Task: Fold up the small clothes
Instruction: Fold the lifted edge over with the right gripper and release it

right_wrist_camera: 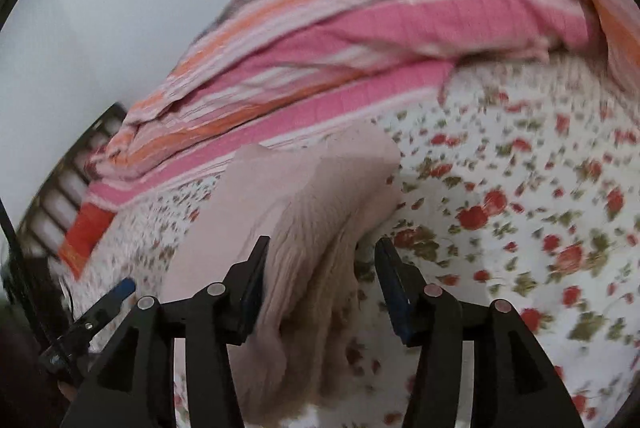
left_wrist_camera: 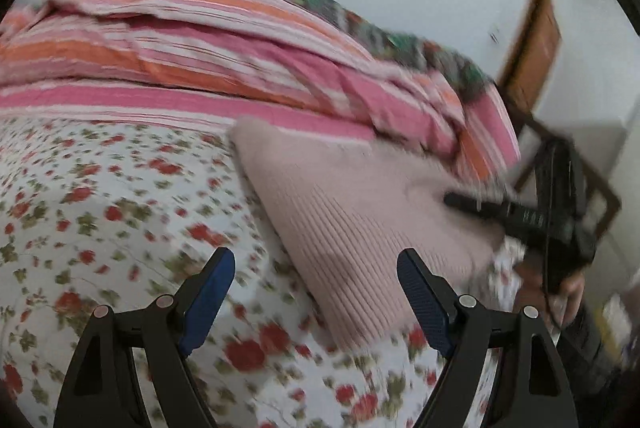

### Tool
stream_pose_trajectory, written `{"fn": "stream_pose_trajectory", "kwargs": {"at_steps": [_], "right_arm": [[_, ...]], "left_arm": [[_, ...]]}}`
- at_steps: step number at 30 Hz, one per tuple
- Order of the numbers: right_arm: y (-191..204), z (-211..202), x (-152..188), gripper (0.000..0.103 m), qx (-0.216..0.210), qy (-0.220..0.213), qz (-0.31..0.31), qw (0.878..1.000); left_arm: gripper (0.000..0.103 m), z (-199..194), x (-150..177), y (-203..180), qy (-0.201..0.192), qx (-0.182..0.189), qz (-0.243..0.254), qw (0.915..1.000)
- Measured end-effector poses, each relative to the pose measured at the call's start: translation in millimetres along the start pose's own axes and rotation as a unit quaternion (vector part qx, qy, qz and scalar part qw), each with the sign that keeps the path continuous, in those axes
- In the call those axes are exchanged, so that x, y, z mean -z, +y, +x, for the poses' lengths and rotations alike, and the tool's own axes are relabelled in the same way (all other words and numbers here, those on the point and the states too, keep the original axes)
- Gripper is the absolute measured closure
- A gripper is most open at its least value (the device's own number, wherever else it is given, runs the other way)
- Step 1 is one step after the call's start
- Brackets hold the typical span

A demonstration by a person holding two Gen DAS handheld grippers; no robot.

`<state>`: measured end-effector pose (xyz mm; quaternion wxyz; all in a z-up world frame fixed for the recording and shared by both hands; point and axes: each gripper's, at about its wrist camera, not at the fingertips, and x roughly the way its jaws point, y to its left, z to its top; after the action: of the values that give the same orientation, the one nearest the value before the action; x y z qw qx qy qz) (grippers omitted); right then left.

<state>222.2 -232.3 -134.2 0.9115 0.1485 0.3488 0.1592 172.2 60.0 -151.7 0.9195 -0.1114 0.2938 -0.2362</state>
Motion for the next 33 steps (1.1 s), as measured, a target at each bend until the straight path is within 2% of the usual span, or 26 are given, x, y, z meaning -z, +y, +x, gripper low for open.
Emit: {"fn": "stream_pose_trajectory", "kwargs": {"at_steps": [4, 7, 9, 11, 12, 13, 14, 16, 17, 19, 21, 22, 24, 26, 28, 33], "right_arm": [[-11.4, -10.9, 17.3, 0.051, -0.036, -0.014, -0.001, 0.999], [-10.5, -8.0, 19.7, 0.055, -0.055, -0.003, 0.005, 0.998], [-4.4, -10.3, 19.9, 0.055, -0.072, 0.0, -0.001, 0.997], [0.5, -9.9, 22.2, 0.055, -0.066, -0.005, -0.011, 0.998], [1.3, -6.5, 23.2, 0.058, -0.063, -0.003, -0.013, 0.998], [2.1, -1.8, 25.0, 0.066, -0.059, 0.003, -0.014, 0.998], [2.0, 3.7, 26.5, 0.071, -0.059, 0.012, -0.011, 0.998], [1.8, -0.5, 27.9, 0.084, -0.058, 0.005, -0.015, 0.998], [2.4, -5.4, 27.4, 0.086, -0.056, -0.006, -0.019, 0.998], [0.6, -18.5, 25.9, 0.096, -0.049, -0.034, -0.026, 0.998], [-3.0, -13.8, 26.9, 0.098, -0.046, -0.019, -0.023, 0.999], [-4.2, -3.8, 30.5, 0.098, -0.027, 0.002, -0.022, 0.999], [-2.3, 3.0, 36.0, 0.098, -0.011, 0.011, -0.029, 0.999], [2.5, -1.3, 37.4, 0.096, -0.009, 0.007, -0.043, 0.999], [3.0, -7.9, 34.9, 0.089, -0.02, 0.0, -0.049, 0.999], [-2.8, -20.3, 29.2, 0.08, -0.036, -0.022, -0.034, 0.999]], "left_arm": [[0.021, 3.7, 20.3, -21.5, 0.028, 0.008, 0.059, 0.9978], [0.021, 10.1, 29.8, -32.0, 0.044, 0.001, 0.084, 0.9955], [0.026, 15.0, 32.9, -37.0, 0.048, -0.007, 0.096, 0.9942], [0.034, 21.8, 33.2, -40.0, 0.057, -0.018, 0.097, 0.9934], [0.044, 26.9, 33.3, -41.6, 0.065, -0.024, 0.097, 0.9929], [0.054, 30.7, 34.0, -43.0, 0.069, -0.027, 0.097, 0.9925], [0.058, 32.9, 34.0, -44.3, 0.071, -0.032, 0.1, 0.9919], [0.087, 27.9, 30.7, -43.7, 0.06, -0.032, 0.102, 0.9924], [0.09, 21.6, 26.5, -36.6, 0.047, -0.033, 0.084, 0.9948], [0.091, 14.8, 20.0, -18.6, 0.04, -0.021, 0.044, 0.998], [0.091, 15.4, 21.1, -9.2, 0.047, -0.012, 0.026, 0.9985], [0.09, 17.3, 22.7, -8.5, 0.05, -0.012, 0.027, 0.9983], [0.09, 18.3, 26.2, -12.7, 0.052, -0.017, 0.039, 0.9977], [0.087, 18.6, 24.4, -15.4, 0.058, -0.013, 0.046, 0.9972], [0.082, 11.9, 22.3, -14.5, 0.058, 0.007, 0.042, 0.9974], [0.078, -8.9, 16.7, -12.8, 0.036, 0.043, 0.049, 0.9972]]}}
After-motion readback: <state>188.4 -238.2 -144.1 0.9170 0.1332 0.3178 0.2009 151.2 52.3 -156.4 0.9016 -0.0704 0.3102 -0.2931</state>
